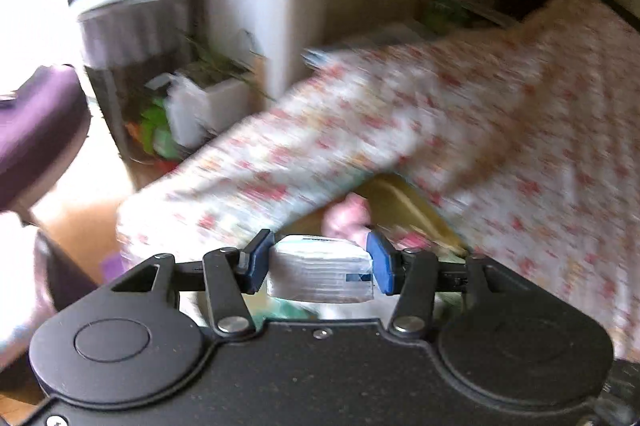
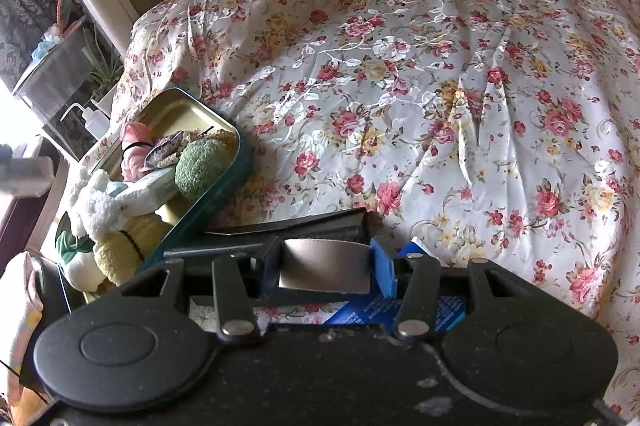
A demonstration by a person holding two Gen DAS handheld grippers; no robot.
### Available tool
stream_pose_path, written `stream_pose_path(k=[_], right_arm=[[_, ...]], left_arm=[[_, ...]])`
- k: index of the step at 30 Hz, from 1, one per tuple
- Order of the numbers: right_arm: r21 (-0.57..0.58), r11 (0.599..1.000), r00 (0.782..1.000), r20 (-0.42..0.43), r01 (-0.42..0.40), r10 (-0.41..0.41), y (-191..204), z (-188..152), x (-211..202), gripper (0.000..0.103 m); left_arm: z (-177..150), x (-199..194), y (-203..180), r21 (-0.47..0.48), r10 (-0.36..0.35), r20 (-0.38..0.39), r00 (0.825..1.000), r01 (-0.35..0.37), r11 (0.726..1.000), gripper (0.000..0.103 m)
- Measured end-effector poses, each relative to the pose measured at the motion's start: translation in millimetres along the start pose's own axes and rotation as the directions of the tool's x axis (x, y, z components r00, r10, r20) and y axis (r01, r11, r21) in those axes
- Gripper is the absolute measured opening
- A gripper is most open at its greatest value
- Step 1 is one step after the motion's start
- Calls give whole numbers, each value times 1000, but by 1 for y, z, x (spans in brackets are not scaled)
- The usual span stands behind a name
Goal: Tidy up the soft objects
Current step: 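Grasp the white tissue packet with the left tool while the right tool holds the tape roll, then open the left tool over the tray to drop the tissue packet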
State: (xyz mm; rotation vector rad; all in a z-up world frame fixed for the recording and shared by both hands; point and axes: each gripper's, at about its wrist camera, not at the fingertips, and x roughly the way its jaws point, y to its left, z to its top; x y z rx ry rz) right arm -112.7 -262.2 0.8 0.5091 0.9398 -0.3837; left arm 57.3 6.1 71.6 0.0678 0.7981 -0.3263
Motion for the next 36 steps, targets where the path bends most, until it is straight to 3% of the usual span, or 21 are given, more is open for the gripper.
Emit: stream_pose_path(k=[4, 13, 21, 33, 36], right_arm=[[-5, 1000, 1000, -3, -1, 1, 2, 0, 1, 48], [-29, 1000, 1000, -19, -8, 8, 7, -1, 5, 48], [-36, 999, 999, -28, -16, 15, 6, -1, 8, 48], [-55, 998, 1000, 4, -21, 21, 9, 0, 6, 48], [-76, 997, 999, 26, -26, 28, 15, 2, 4, 48]], left_arm=[[7, 15, 21, -54, 71, -12, 997, -72, 996, 50], [7, 49, 38, -127, 123, -103, 987, -136, 983, 50], [5, 59, 30, -135, 112, -150, 982, -132, 982, 52], [7, 37, 19, -133, 123, -127, 984, -140, 981, 65], [8, 25, 11, -96, 171, -103, 980, -181, 979, 78]])
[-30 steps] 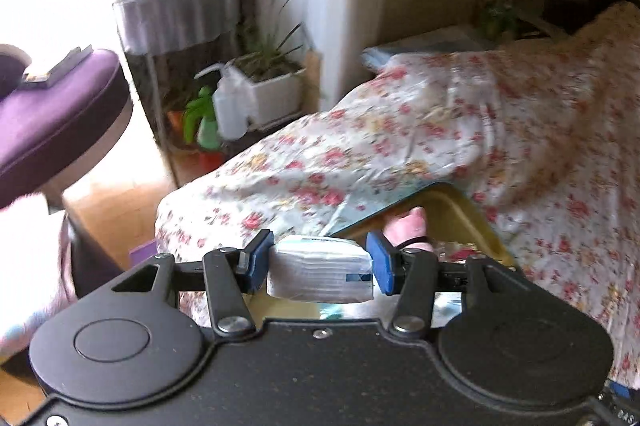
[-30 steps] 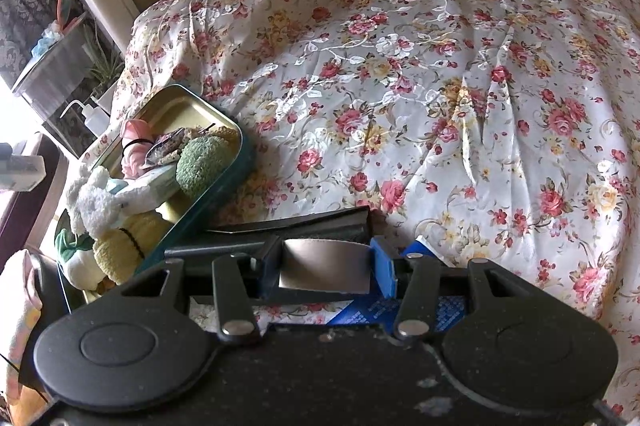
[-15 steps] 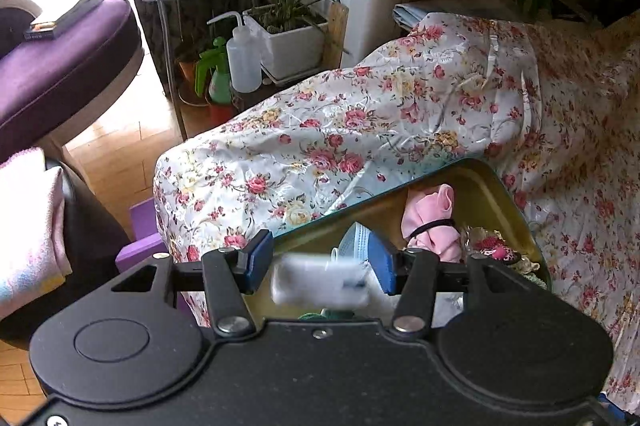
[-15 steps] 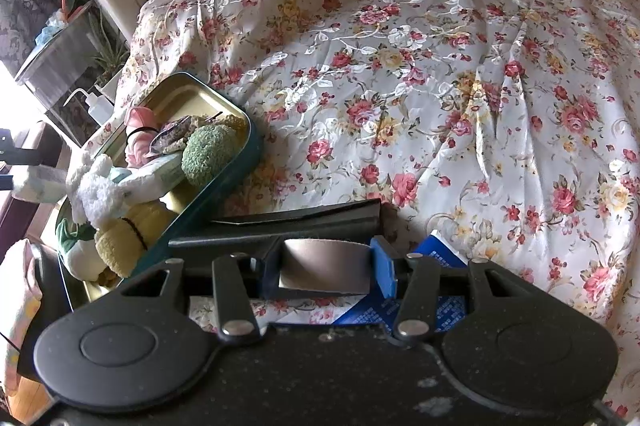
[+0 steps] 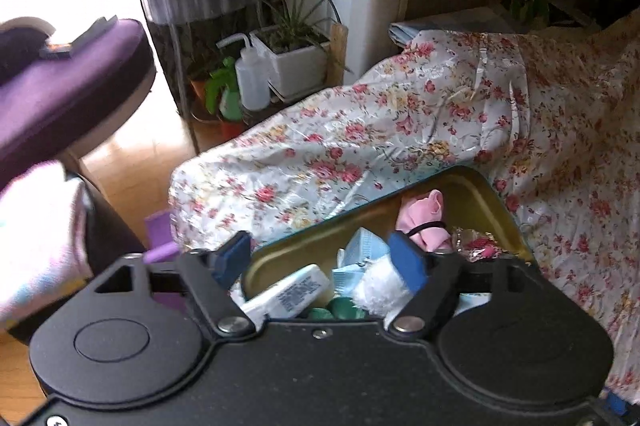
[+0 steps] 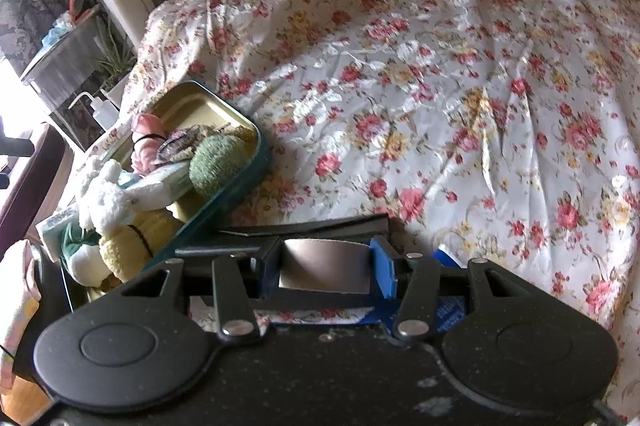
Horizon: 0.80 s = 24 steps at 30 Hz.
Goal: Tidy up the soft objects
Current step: 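Open the left tool over the tray to drop the tissue packet, then carry the tape roll over the tray and open the right tool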
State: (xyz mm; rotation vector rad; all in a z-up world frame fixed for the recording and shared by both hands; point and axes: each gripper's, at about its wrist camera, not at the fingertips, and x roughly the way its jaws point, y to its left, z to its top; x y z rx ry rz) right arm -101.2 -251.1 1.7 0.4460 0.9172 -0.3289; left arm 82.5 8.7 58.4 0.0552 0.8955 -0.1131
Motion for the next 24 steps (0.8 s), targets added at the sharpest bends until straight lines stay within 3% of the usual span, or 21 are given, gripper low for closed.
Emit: stream_pose_path(k=[3, 5, 9, 21, 24], right_arm=[[-22, 1000, 1000, 19, 1, -1, 11, 5, 0, 48], [-36, 999, 1000, 23, -11, 12, 21, 13, 1, 48], [-80, 997, 999, 41, -18, 21, 52, 37, 5, 48], [-159, 985, 994, 80, -62, 76, 156, 138, 49, 49], [-161, 985, 993, 97, -55, 71, 171, 151, 56, 56]], left_arm=[[-2, -8, -7, 46, 23, 31, 999, -25, 999, 79], [-3, -11, -11, 72, 39, 43, 998, -43, 996, 89], [-5, -8, -17, 105, 44, 22, 999, -46, 993, 93], [-4, -10, 12, -1, 16, -14, 1000, -16, 1000, 92], [-2, -10, 19, -21, 7, -21, 1000, -7, 1000, 92]])
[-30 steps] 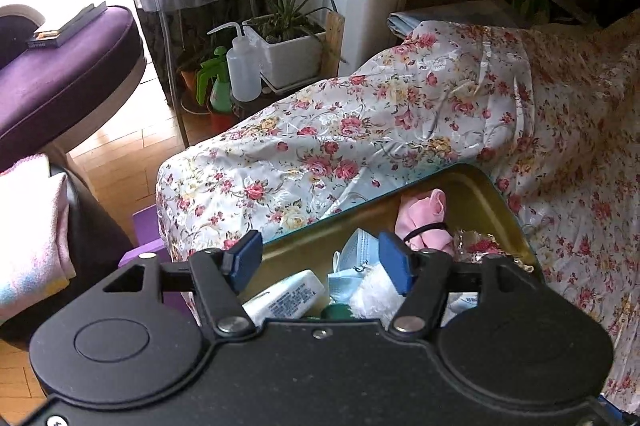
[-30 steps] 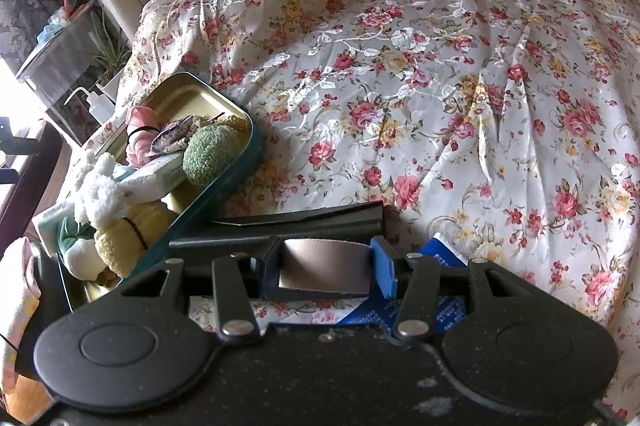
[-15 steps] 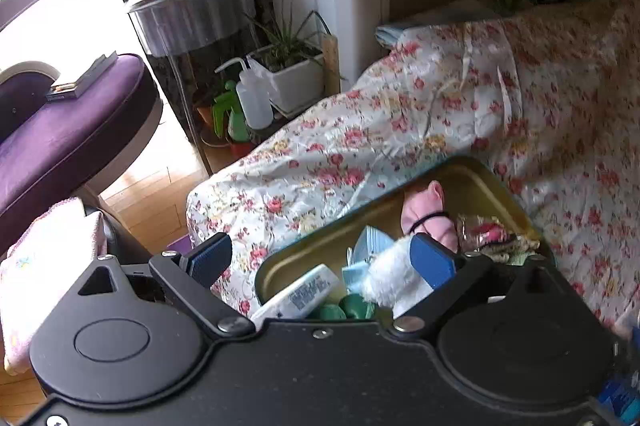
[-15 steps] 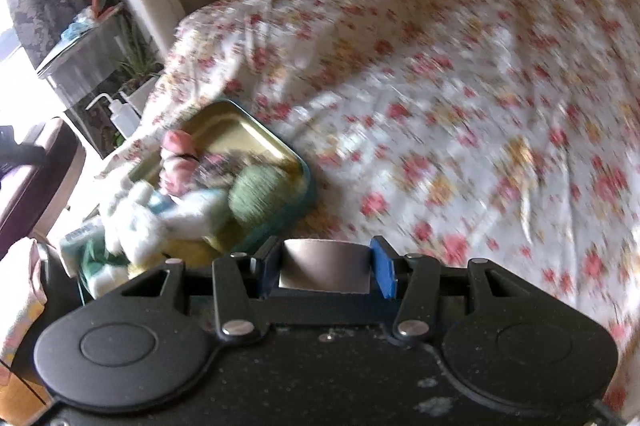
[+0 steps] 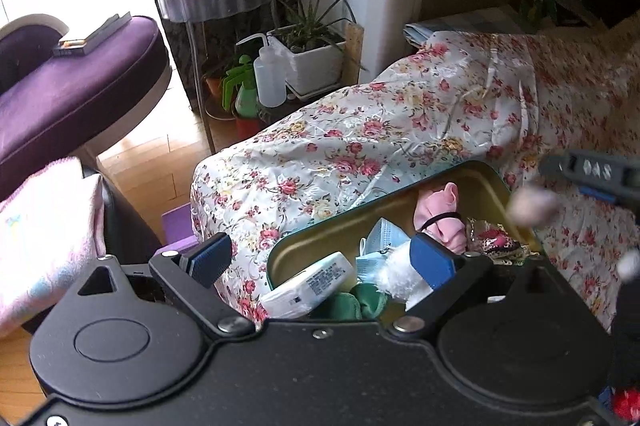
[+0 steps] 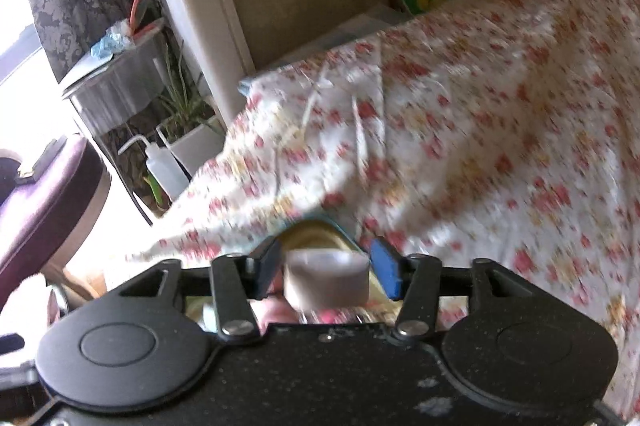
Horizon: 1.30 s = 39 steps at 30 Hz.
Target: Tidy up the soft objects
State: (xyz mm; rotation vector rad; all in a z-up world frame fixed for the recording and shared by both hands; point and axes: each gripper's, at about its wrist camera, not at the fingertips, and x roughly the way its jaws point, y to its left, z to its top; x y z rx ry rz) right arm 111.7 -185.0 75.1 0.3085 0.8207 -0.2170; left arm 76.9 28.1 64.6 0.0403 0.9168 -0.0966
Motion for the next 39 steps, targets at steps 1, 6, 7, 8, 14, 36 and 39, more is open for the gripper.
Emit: stream_pose_path(k=[1, 6, 7, 8, 14, 36, 39], right_arm=[[-6, 1000, 1000, 4, 7, -7, 3, 3, 1, 57], [-12, 1000, 1000, 29, 6, -6, 5, -1, -15, 61], [-14, 1000, 999, 35, 14, -14, 4, -6, -20, 64], [-16, 1000, 999, 43, 24, -24, 3, -10, -25, 66], [-17, 996, 993, 80, 89, -87, -20, -47, -59, 78], [-22, 979, 970, 138, 204, -199, -91, -162, -108, 103], [-24, 979, 968, 155, 201, -196, -93, -165, -112, 103]], left_arm=[[0, 0, 1, -2, -3, -1, 1000, 3, 1000, 92], [0, -2, 3, 3, -18, 3, 1000, 18, 1000, 92], [0, -2, 2, 7, -21, 5, 1000, 21, 1000, 92], [-1, -3, 1, 10, -23, 7, 1000, 23, 1000, 92], [-6, -10, -6, 29, -54, 20, 998, 54, 998, 93], [-110, -9, -39, 49, -23, -10, 1000, 23, 999, 94], [-122, -5, -46, 75, -21, -17, 1000, 22, 997, 94]])
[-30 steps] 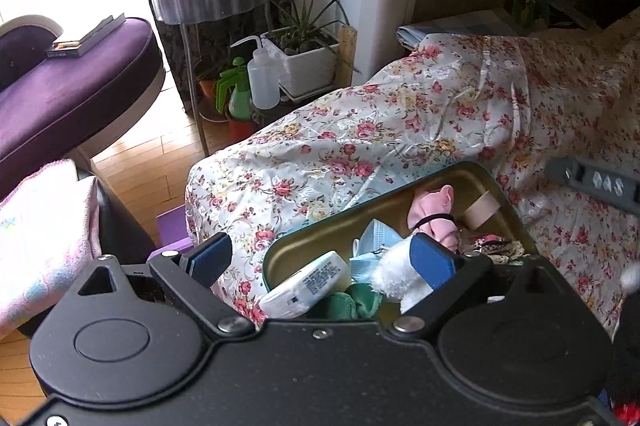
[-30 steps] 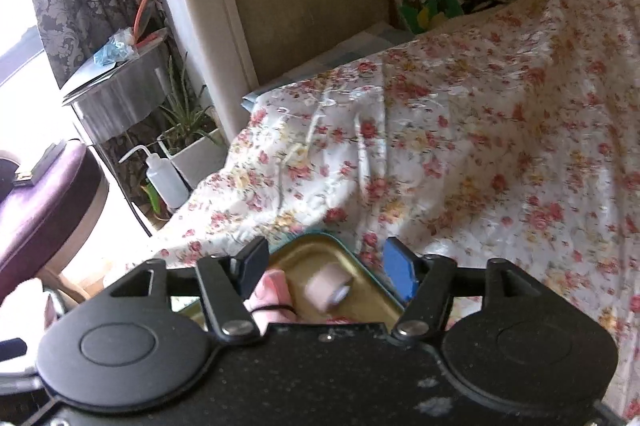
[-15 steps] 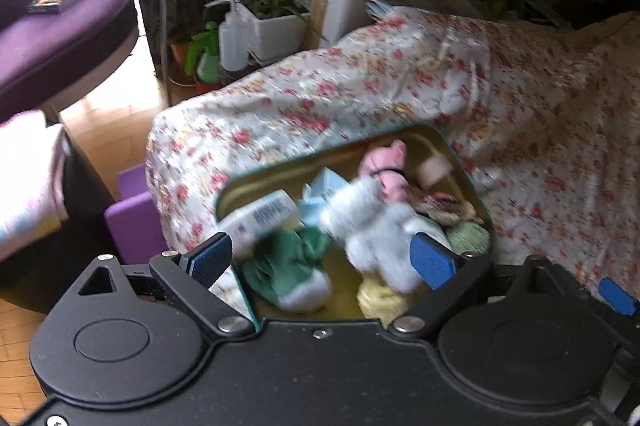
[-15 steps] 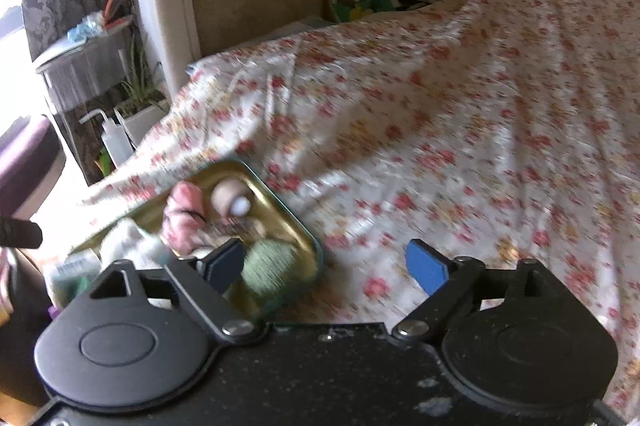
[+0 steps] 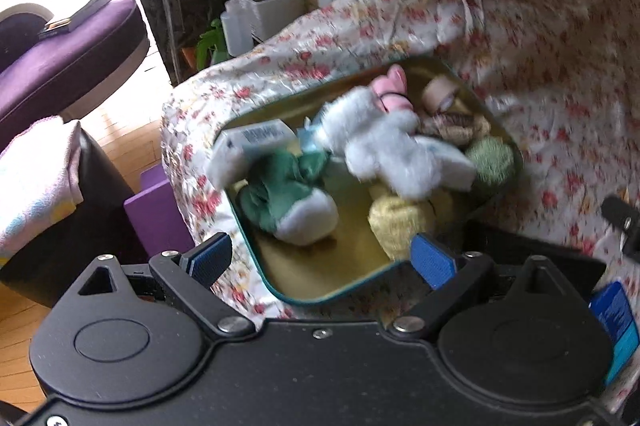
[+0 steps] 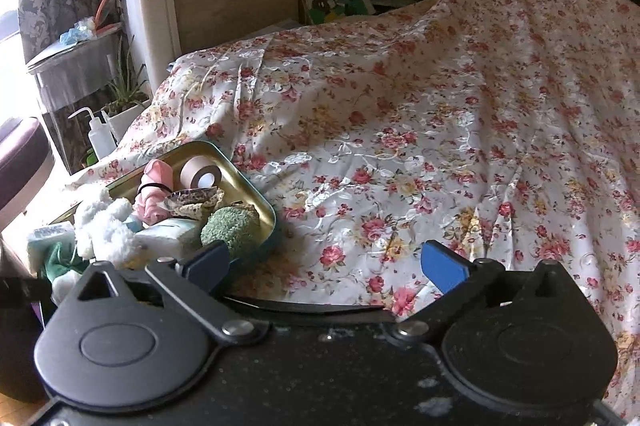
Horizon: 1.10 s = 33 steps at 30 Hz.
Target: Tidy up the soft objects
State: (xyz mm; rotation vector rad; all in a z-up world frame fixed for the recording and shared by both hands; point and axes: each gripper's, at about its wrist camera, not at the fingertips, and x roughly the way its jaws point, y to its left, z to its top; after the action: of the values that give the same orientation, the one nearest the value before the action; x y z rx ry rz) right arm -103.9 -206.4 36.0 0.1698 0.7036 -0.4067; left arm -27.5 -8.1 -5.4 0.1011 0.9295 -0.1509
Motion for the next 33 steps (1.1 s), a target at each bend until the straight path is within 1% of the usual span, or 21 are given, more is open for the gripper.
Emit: stream_pose_path(k=[4, 9, 18, 23, 33], right_arm=[[5, 1000, 1000, 4, -10, 10, -3, -2, -3, 103], [18, 999, 999, -14, -34, 34, -6, -5, -2, 103], [-17, 999, 999, -37, -35, 34, 4, -12, -1, 103], [-47, 998, 998, -52, -33, 31, 9, -16, 2, 103], [-55, 998, 996, -83, -21, 16, 11, -21, 8, 103]], left_arm=[[-7, 2, -7, 22, 5, -12, 1000, -4, 1000, 94], [-13, 0, -13, 52, 18, 16, 1000, -19, 998, 94], [-24, 6, -9, 64, 9, -15, 1000, -8, 998, 94], [-25, 5, -6, 61, 4, -10, 1000, -3, 998, 94], [-26, 4, -3, 59, -15, -11, 1000, 15, 998, 94]])
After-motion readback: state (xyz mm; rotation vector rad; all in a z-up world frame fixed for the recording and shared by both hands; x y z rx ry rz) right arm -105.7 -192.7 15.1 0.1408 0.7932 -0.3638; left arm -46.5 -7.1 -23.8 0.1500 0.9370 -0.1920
